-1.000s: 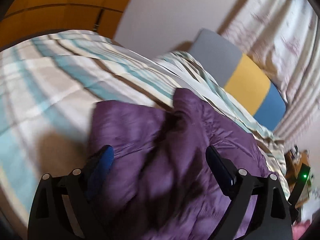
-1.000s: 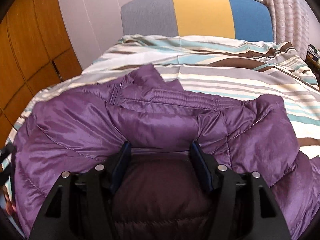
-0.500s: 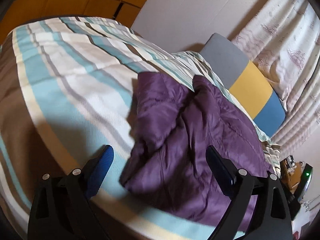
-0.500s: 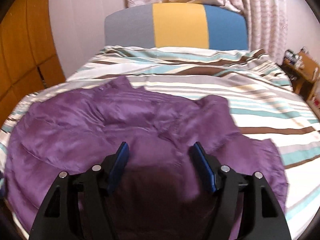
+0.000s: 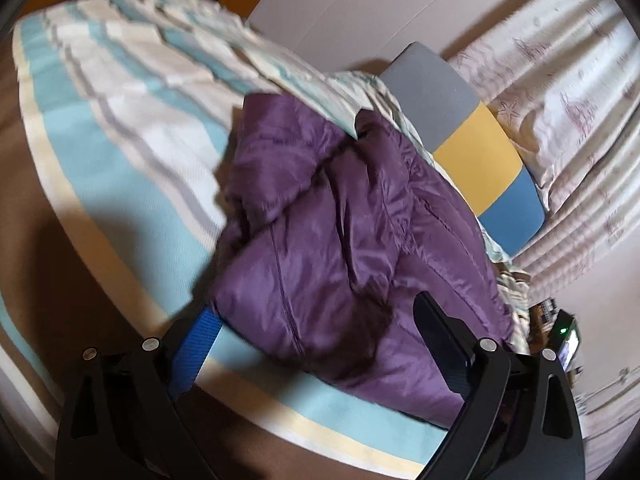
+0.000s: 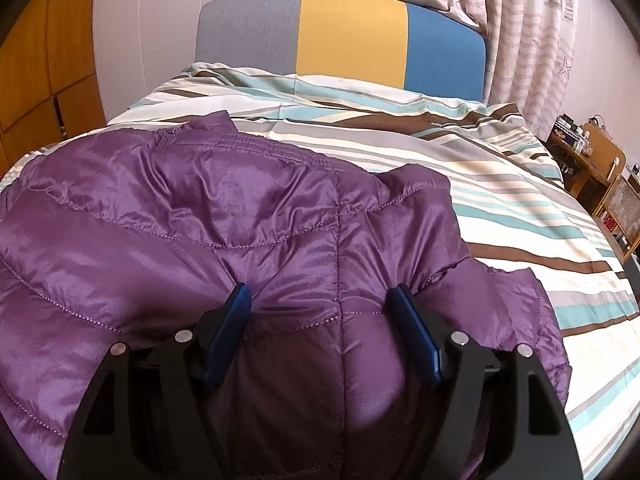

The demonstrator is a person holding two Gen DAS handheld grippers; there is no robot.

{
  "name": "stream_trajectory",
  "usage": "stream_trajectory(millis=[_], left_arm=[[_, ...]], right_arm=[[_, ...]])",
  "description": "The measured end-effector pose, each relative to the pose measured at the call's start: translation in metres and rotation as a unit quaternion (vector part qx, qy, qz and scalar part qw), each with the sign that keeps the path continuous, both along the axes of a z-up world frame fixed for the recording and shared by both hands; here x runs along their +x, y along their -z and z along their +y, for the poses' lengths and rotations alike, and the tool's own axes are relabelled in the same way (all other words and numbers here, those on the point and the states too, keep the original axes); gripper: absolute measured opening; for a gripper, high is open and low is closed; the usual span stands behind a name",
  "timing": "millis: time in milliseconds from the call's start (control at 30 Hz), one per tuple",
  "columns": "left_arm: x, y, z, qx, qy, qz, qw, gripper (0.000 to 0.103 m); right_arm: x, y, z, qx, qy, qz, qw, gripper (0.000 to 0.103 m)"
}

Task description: Fold large clothes

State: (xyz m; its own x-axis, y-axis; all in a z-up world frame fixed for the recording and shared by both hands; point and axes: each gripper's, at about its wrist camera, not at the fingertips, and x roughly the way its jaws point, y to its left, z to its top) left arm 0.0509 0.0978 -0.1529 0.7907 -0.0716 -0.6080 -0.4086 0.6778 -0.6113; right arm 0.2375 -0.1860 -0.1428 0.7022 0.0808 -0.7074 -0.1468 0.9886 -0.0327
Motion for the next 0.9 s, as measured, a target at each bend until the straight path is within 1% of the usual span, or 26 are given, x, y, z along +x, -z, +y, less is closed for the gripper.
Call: stream_trajectory(millis=[100,200,300,433,500,533,567,600,700,733,767,800,867,900], left_arm=[[0.000,0.001,-0.008,-0.027,0.017,-0.007,0.9995,0.094],[0.008,0.001,-0.015,-0.030,0.024,-0.004,0.9993,0.095],[0.019,0.002,-0.012,-0.043,0.003,-0.008,0.9990,0.095],[0.036,0.001,-0.005,-0.073,-0.032,-0.035,0.9962,0.095],[0.043,0.002,-0.003,-0.083,-0.053,-0.037,0.9945,0.090],[0.045,0.001,-0.005,-0.084,-0.057,-0.036,0.9942,0.081],[0.046,0.001,-0.007,-0.084,-0.055,-0.034,0.9944,0.076],[0.045,-0.001,-0.014,-0.077,-0.043,-0.037,0.9954,0.076],[0.038,-0.004,-0.027,-0.039,-0.014,-0.055,0.9977,0.076],[0.039,0.000,-0.026,-0.035,-0.012,-0.052,0.9980,0.077],[0.040,0.001,-0.023,-0.039,-0.014,-0.049,0.9979,0.077],[0.042,0.002,-0.016,-0.052,-0.028,-0.054,0.9968,0.077],[0.043,0.004,0.002,-0.086,-0.055,-0.063,0.9927,0.076],[0.047,0.006,0.009,-0.103,-0.061,-0.062,0.9909,0.074]], right_arm=[[0.001,0.000,-0.004,0.009,-0.001,-0.001,1.000,0.073],[0.001,-0.001,-0.007,0.014,-0.002,-0.001,1.000,0.073],[0.001,-0.001,-0.008,0.015,-0.004,-0.002,1.000,0.073],[0.001,-0.001,-0.008,0.015,-0.004,-0.002,1.000,0.073],[0.001,-0.001,-0.008,0.015,-0.004,-0.002,1.000,0.073],[0.001,-0.001,-0.007,0.014,-0.004,-0.002,1.000,0.073],[0.001,-0.001,-0.008,0.015,-0.004,-0.002,1.000,0.073],[0.001,-0.001,-0.008,0.015,-0.004,-0.002,1.000,0.073],[0.000,-0.002,-0.008,0.017,-0.004,-0.002,1.000,0.073],[0.000,-0.002,-0.008,0.018,-0.004,-0.002,1.000,0.073],[0.000,-0.002,-0.007,0.018,-0.004,-0.002,1.000,0.073],[0.000,-0.002,-0.007,0.018,-0.005,-0.003,1.000,0.073],[0.000,-0.002,-0.008,0.018,-0.005,-0.003,1.000,0.073],[-0.002,-0.002,-0.008,0.019,-0.005,-0.005,1.000,0.073]])
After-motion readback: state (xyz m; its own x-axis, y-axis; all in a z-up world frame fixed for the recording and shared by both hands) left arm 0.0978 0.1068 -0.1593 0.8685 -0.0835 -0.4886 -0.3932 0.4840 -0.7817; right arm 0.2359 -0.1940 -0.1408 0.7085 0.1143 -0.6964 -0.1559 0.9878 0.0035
